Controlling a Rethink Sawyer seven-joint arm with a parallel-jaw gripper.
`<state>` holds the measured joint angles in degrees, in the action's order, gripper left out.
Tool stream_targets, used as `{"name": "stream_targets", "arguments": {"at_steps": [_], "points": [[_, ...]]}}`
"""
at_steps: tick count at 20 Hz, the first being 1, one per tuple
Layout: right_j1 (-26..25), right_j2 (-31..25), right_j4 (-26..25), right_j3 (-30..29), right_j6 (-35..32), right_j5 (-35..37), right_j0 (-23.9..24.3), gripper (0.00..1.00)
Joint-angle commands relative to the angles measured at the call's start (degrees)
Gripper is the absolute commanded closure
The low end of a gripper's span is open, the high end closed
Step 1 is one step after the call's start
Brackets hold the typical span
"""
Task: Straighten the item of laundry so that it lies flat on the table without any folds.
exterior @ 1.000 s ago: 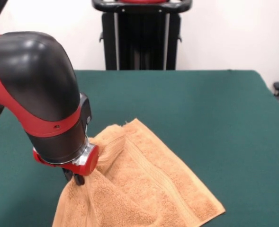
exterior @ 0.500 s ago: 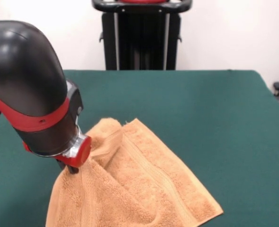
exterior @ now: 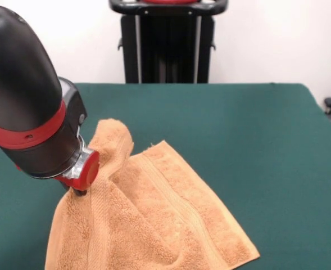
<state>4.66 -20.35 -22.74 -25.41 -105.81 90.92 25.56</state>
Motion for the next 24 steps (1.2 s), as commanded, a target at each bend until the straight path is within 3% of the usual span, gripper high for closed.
{"name": "stream_targets", "arguments": {"at_steps": [1, 7, 24], "points": [[-2.59, -7.64, -3.52, 4.81, 22.31, 9.05, -2.74, 1.0], [-4.19, -9.62, -5.08, 7.96, 26.96, 10.44, -1.84, 1.0], [-5.15, -23.49, -20.46, 13.51, 38.91, 16.35, 2.64, 1.0]]}}
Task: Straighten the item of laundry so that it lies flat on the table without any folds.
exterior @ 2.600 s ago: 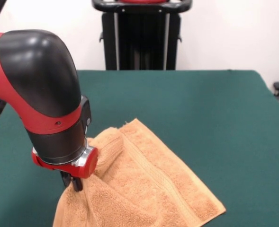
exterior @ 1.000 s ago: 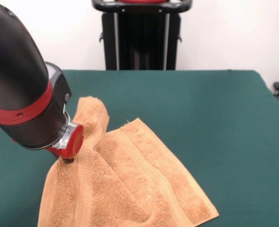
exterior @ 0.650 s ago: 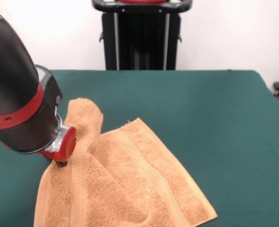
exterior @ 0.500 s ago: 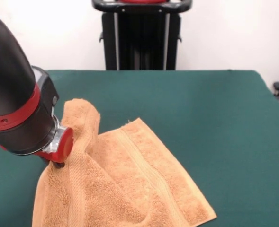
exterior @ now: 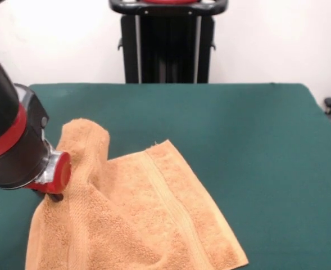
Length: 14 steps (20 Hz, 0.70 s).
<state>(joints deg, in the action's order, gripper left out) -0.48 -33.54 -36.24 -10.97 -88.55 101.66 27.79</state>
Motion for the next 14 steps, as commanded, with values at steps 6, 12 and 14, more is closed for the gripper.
{"name": "stream_targets", "arguments": {"at_steps": [6, 12, 14], "points": [[0.1, -16.05, -12.96, -0.88, 24.86, 6.54, 2.56, 1.0], [0.41, -20.65, -17.53, -1.34, 26.05, 7.24, 3.84, 1.0], [0.51, -20.89, -17.45, -2.0, 25.72, 6.45, 4.15, 1.0]]}}
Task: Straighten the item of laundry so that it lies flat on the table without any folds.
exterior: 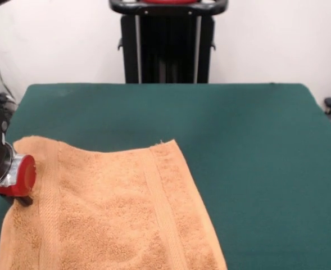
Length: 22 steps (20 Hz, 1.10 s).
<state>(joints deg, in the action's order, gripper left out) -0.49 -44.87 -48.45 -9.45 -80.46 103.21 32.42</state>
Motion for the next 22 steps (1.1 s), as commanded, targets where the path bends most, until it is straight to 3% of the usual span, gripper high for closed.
{"name": "stream_targets", "arguments": {"at_steps": [1, 8, 9, 12, 22], "points": [[0.54, -9.9, -5.09, -3.74, 15.55, 3.24, -0.22, 1.0], [0.81, -8.23, -3.25, -6.12, 12.55, 0.13, 0.14, 1.0], [0.95, -7.32, -3.51, -6.27, 11.1, 1.29, -0.01, 0.0], [2.05, -4.24, -0.35, -8.02, 4.15, -4.63, -0.35, 0.0], [3.25, -1.78, 3.11, -11.16, 3.6, -4.2, -1.15, 0.0]]}}
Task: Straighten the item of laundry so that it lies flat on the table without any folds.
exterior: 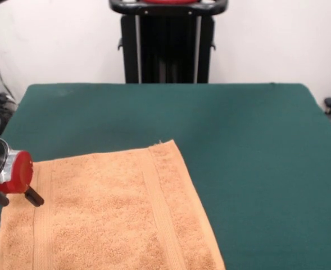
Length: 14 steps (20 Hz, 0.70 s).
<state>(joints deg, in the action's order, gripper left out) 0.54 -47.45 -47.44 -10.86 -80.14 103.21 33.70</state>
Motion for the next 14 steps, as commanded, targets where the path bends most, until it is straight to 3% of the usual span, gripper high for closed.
{"name": "stream_targets", "arguments": {"at_steps": [1, 4, 6, 8, 14], "points": [[2.48, 1.05, 2.52, -10.11, 2.61, -4.2, -2.55, 0.0], [1.19, -0.2, 3.28, -9.03, -3.02, -0.14, -3.75, 0.0], [0.55, -0.33, 6.43, -9.91, -9.35, 1.35, -4.61, 0.0], [-0.31, -0.97, 7.37, -9.5, -10.97, -0.73, -5.81, 0.0], [-4.06, -5.58, 3.27, -4.74, -12.7, -0.89, -8.59, 0.0]]}}
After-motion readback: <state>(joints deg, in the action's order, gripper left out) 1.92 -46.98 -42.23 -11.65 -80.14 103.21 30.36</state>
